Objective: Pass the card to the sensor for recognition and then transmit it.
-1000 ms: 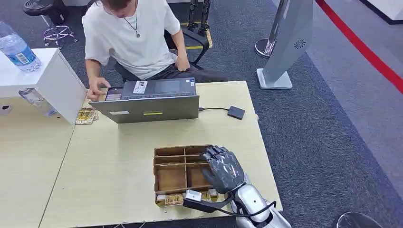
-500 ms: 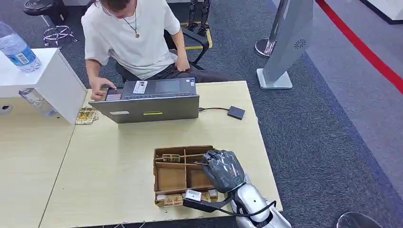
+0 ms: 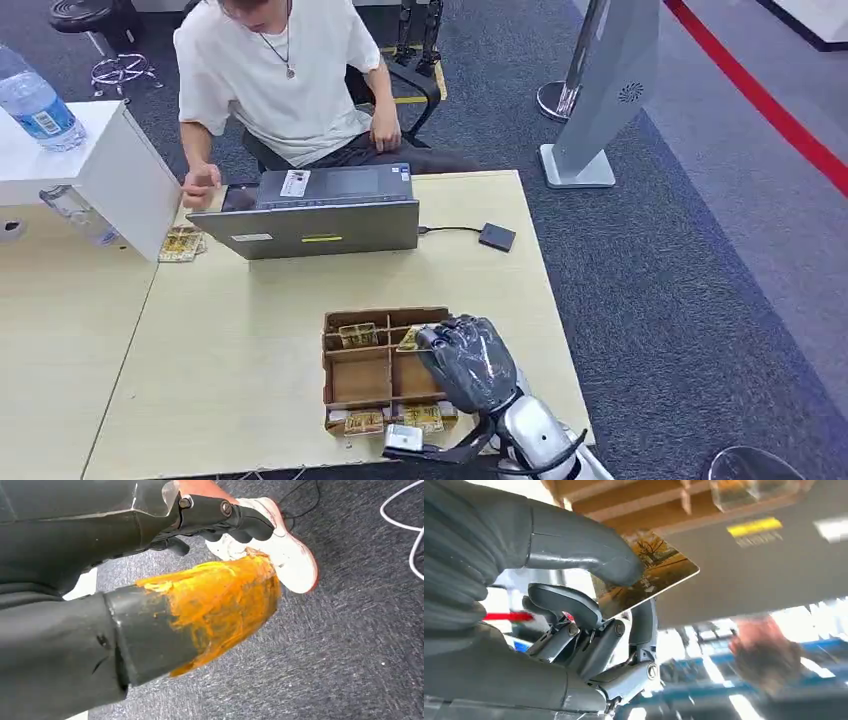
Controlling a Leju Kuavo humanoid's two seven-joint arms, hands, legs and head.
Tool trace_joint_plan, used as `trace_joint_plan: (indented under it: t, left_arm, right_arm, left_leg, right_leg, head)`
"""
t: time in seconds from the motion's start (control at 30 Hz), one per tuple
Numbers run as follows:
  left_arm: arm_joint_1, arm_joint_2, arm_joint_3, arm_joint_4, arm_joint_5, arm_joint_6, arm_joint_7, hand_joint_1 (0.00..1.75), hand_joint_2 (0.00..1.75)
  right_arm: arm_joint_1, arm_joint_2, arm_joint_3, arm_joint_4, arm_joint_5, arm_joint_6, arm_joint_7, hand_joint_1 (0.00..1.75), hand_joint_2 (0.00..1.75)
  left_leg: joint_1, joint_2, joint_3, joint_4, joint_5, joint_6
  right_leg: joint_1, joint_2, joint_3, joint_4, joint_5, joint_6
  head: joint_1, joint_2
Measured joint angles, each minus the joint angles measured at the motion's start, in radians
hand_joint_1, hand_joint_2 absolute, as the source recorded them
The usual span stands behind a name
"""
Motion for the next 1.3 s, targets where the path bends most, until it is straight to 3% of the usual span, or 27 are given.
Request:
trace_joint_plan:
  t: [0.27,0.53,0.67,1.13,1.3]
  left_arm:
    - [0.0,0.0,0.0,0.0,-0.001,0.002,0.0,0.0,0.0]
    - [0.0,0.0,0.0,0.0,-0.005,0.002,0.0,0.0,0.0]
    - [0.0,0.0,0.0,0.0,-0.008,0.002,0.0,0.0,0.0]
    - [-0.002,0.0,0.0,0.0,-0.025,-0.001,-0.002,0.0,0.0]
    - [-0.002,0.0,0.0,0.0,-0.03,-0.002,0.002,0.0,0.0]
  right_arm:
    - [0.082,0.128,-0.143,-0.176,-0.04,-0.001,-0.278,1.75,1.75]
    - [0.099,0.239,-0.243,-0.223,-0.068,-0.001,-0.394,1.75,1.75]
    - [0.076,0.266,-0.267,-0.216,-0.069,-0.001,-0.374,1.75,1.75]
    - [-0.125,0.265,-0.253,-0.01,-0.048,-0.001,-0.091,1.75,1.75]
    - [-0.168,0.26,-0.235,0.05,-0.05,-0.001,-0.041,1.75,1.75]
  left_leg:
    - [0.0,0.0,0.0,0.0,0.0,0.0]
    - [0.0,0.0,0.0,0.0,0.0,0.0]
    - [0.0,0.0,0.0,0.0,0.0,0.0]
    - [0.0,0.0,0.0,0.0,0.001,0.0]
    - [0.0,0.0,0.0,0.0,0.001,0.0]
  right_leg:
    - [0.0,0.0,0.0,0.0,0.0,0.0]
    - [0.0,0.0,0.0,0.0,0.0,0.0]
    - [0.0,0.0,0.001,0.0,0.0,0.0]
    - [0.0,0.0,0.0,0.001,0.0,0.0]
    - [0.0,0.0,0.0,0.001,0.0,0.0]
  head:
    - [0.0,0.0]
    - [0.0,0.0]
    - [0.0,0.0]
    - [0.0,0.0]
    - [0.0,0.0]
